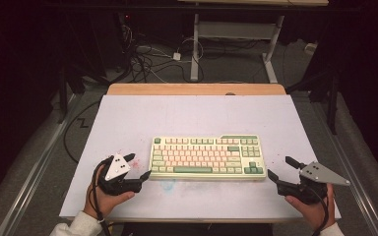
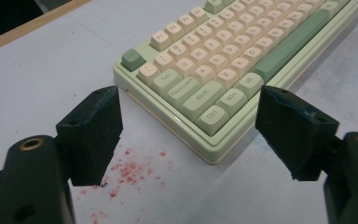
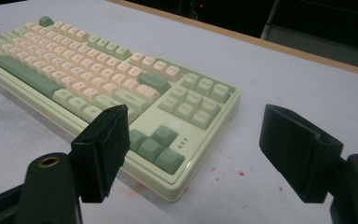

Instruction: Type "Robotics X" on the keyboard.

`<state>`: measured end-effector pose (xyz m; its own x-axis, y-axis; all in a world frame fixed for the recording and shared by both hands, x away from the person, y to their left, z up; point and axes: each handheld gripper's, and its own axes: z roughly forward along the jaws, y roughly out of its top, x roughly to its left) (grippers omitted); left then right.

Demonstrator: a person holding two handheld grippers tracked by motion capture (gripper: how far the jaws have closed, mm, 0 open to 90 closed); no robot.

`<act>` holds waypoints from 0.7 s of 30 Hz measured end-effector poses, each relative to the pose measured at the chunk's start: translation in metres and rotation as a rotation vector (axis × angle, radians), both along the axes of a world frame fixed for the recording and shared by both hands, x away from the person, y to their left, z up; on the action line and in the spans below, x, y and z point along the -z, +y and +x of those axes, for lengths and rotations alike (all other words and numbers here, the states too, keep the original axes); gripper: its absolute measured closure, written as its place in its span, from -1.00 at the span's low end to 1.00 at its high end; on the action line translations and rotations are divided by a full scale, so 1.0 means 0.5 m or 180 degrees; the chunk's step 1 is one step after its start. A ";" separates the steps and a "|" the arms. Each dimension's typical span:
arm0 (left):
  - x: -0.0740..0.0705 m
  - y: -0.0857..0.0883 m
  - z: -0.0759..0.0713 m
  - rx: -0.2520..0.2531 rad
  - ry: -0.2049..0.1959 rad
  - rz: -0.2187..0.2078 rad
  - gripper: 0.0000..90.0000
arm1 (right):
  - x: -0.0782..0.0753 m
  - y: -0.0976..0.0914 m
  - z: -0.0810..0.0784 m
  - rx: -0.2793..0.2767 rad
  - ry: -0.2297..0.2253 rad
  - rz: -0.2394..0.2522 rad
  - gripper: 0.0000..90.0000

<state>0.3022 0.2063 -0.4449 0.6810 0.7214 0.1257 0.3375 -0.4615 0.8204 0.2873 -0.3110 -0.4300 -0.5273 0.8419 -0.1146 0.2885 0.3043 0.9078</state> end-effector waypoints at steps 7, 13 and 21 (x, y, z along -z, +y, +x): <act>-0.003 0.001 -0.005 0.0004 -0.0047 0.0008 -0.50 | -0.008 -0.001 0.000 0.0000 -0.0041 0.0001 -0.41; -0.003 0.010 -0.006 -0.0034 -0.0054 -0.0001 -0.49 | -0.011 0.008 0.005 -0.0035 -0.0023 -0.0021 -0.36; -0.006 0.012 -0.013 -0.0006 -0.0069 -0.0038 -0.50 | -0.019 0.012 0.003 -0.0164 -0.0028 -0.0001 0.25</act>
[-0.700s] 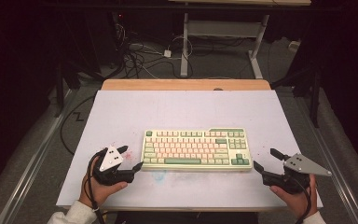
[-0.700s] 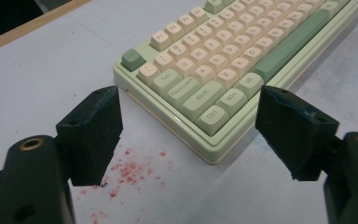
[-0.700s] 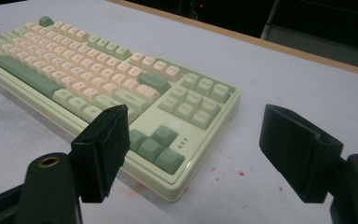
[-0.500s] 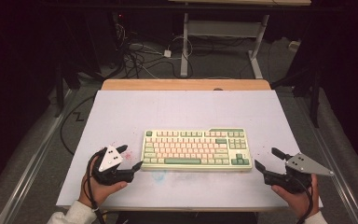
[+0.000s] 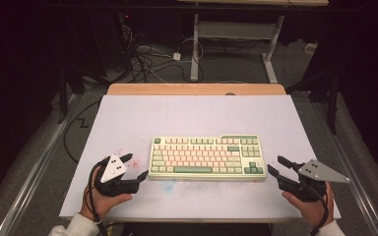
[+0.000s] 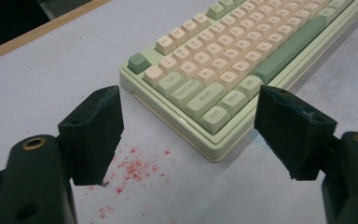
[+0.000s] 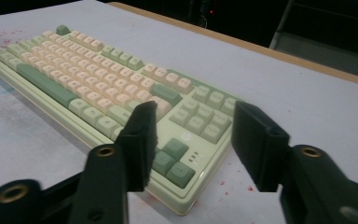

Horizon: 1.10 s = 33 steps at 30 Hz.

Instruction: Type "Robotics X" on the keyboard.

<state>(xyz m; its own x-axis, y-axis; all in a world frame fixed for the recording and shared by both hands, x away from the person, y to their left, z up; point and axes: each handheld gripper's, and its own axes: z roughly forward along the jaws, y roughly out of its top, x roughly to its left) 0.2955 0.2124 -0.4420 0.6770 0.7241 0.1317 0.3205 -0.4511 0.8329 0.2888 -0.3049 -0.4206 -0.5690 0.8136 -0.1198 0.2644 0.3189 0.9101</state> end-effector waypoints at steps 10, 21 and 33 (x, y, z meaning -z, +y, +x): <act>0.001 0.000 0.003 0.0000 0.0024 0.0019 -0.50 | -0.003 0.016 0.012 -0.0184 0.0117 -0.0135 0.79; -0.004 -0.004 0.010 0.0013 0.0056 -0.0004 -0.50 | -0.016 0.043 0.026 -0.0355 0.0139 -0.0192 1.00; -0.024 -0.023 0.043 0.0107 0.0044 -0.0001 -0.50 | -0.032 0.079 0.053 -0.0514 0.0109 -0.0206 1.00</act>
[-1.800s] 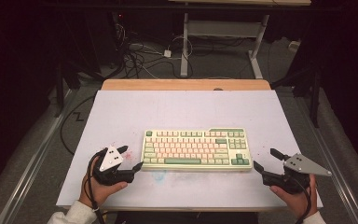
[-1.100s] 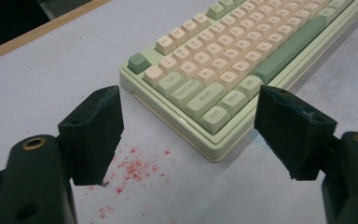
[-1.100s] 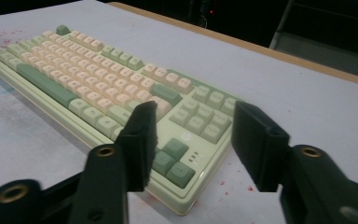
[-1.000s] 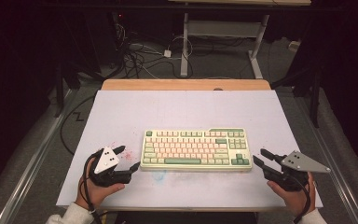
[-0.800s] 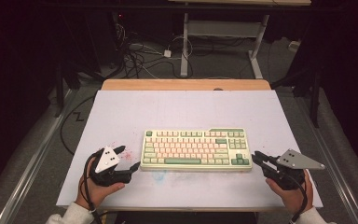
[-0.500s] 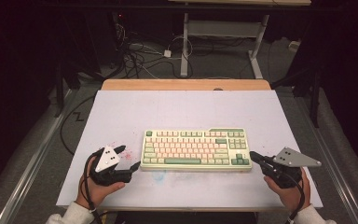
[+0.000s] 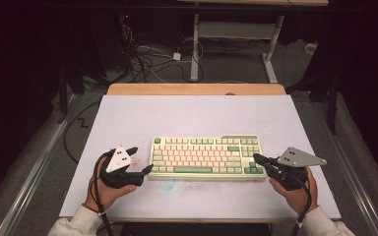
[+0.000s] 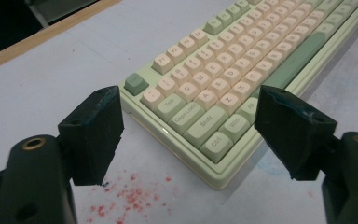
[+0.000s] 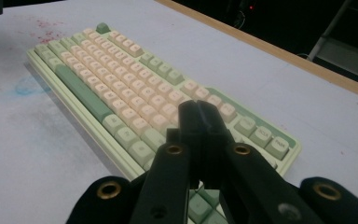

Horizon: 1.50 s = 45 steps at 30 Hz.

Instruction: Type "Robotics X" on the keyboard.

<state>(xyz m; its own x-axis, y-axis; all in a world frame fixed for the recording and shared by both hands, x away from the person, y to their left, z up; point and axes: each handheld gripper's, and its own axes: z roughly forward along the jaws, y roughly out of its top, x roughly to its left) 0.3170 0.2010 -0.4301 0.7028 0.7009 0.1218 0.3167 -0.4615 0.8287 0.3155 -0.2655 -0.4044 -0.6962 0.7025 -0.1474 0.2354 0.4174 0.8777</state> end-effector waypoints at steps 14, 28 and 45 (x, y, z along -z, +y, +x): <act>-0.025 -0.012 0.042 0.0051 0.0000 -0.0083 -0.49 | -0.006 0.070 0.044 -0.0208 0.0014 -0.0032 1.00; -0.044 -0.035 0.058 0.0122 -0.0032 -0.0131 -0.48 | -0.014 0.117 0.057 -0.0328 0.0021 -0.0038 1.00; -0.033 -0.079 0.069 0.0301 0.0039 -0.0057 -0.25 | -0.006 0.151 0.062 -0.0426 0.0081 -0.0113 1.00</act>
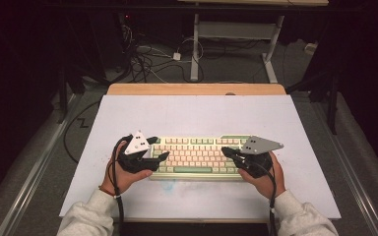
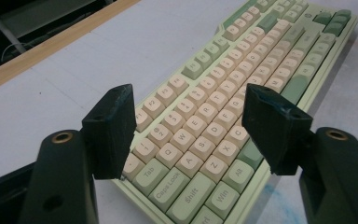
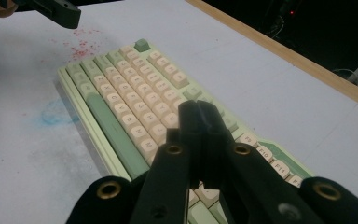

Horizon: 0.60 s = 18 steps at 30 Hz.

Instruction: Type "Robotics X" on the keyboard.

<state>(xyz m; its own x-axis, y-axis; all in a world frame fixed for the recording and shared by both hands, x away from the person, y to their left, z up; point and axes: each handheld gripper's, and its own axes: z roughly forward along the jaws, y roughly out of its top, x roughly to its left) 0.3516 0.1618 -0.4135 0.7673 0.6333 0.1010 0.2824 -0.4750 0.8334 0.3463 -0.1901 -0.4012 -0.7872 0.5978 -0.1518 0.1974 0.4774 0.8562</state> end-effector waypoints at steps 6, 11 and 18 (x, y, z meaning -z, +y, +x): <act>0.006 -0.019 0.007 0.0058 0.0028 0.0042 -0.06 | 0.008 -0.017 -0.003 0.0048 0.0040 -0.0091 1.00; 0.007 -0.024 0.010 0.0048 0.0042 0.0059 0.05 | 0.034 -0.045 0.003 0.0158 0.0168 -0.0260 1.00; 0.010 -0.026 0.021 0.0042 0.0091 0.0079 0.39 | 0.075 -0.047 0.020 0.0271 0.0381 -0.0581 1.00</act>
